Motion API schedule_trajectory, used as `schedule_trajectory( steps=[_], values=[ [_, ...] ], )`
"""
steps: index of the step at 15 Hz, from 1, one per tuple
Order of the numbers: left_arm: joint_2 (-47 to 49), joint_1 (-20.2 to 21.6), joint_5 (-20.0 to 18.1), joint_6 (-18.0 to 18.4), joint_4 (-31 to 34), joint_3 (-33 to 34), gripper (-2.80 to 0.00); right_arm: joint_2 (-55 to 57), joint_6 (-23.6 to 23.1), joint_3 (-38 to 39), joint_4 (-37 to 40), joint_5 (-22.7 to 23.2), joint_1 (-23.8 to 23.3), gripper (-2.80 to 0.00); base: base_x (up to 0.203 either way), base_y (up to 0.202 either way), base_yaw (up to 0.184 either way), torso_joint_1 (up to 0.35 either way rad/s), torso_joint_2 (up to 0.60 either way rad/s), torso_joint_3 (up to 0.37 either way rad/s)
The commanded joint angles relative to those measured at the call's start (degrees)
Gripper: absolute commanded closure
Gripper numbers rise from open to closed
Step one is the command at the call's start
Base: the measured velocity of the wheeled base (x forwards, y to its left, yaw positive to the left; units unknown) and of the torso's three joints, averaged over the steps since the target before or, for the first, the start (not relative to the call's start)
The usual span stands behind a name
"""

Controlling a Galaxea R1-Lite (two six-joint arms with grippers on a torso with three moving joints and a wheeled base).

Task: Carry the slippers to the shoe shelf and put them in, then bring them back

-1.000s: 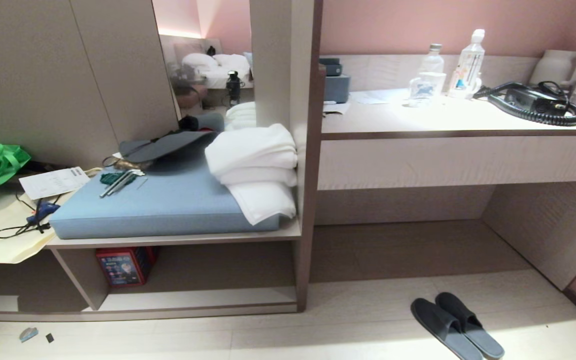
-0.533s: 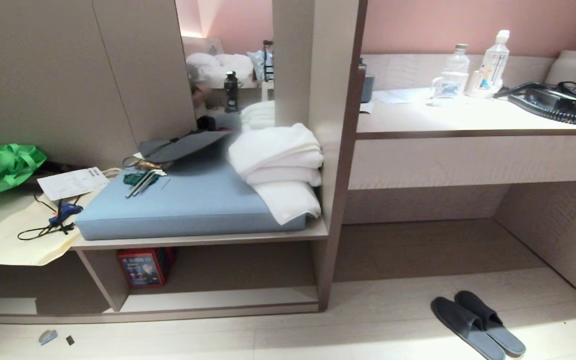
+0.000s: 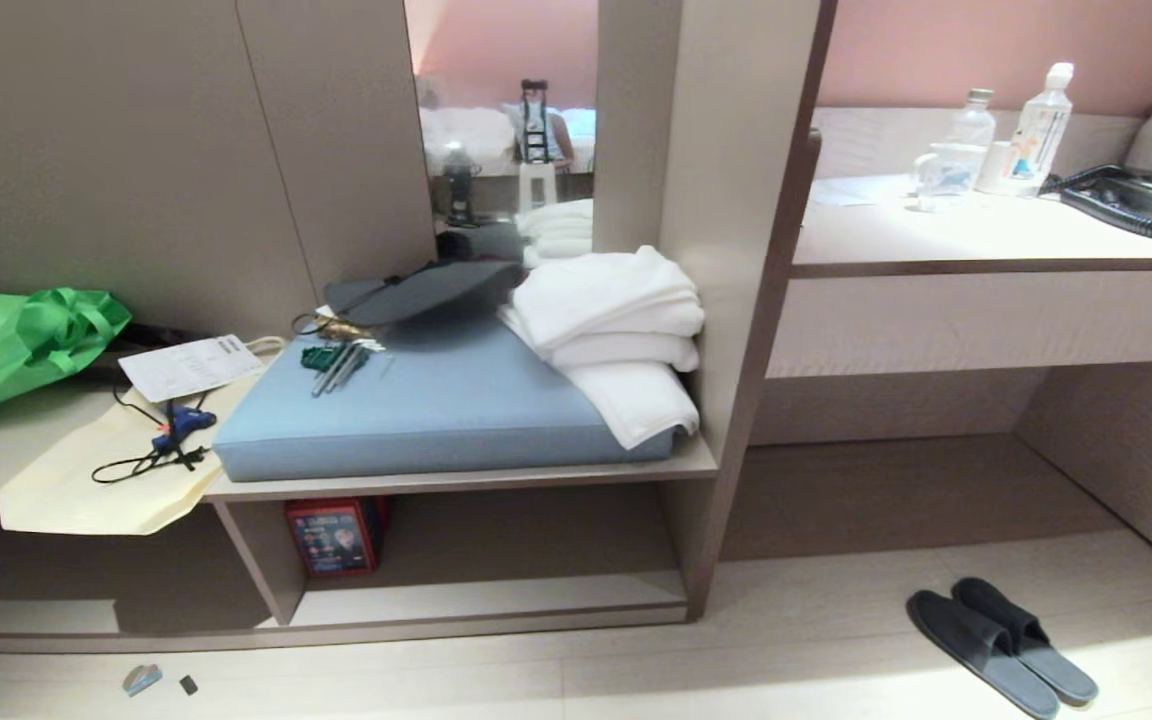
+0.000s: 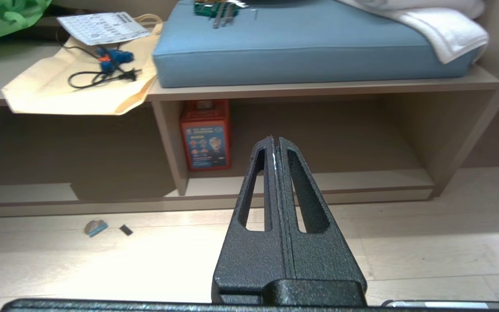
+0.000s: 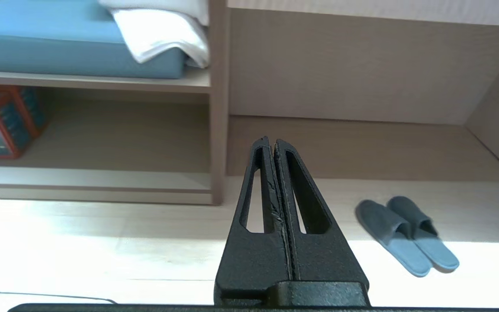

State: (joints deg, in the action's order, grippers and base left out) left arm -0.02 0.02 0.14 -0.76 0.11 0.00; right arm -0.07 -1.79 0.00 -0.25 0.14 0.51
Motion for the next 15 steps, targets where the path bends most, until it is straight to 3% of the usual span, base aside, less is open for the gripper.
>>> schedule_trajectory(
  steps=[1, 15],
  values=[
    [0.0, 0.0, 0.0, 0.0, 0.0, 0.0, 0.0, 0.1, -0.1, 0.0, 0.0, 0.0, 0.0, 0.0, 0.0, 0.198, -0.001, 0.003, 0.01, -0.002],
    [0.0, 0.0, 0.0, 0.0, 0.0, 0.0, 0.0, 0.1, -0.1, 0.1, 0.0, 0.0, 0.0, 0.0, 0.0, 0.194, -0.001, 0.002, 0.0, 0.002]
  ],
)
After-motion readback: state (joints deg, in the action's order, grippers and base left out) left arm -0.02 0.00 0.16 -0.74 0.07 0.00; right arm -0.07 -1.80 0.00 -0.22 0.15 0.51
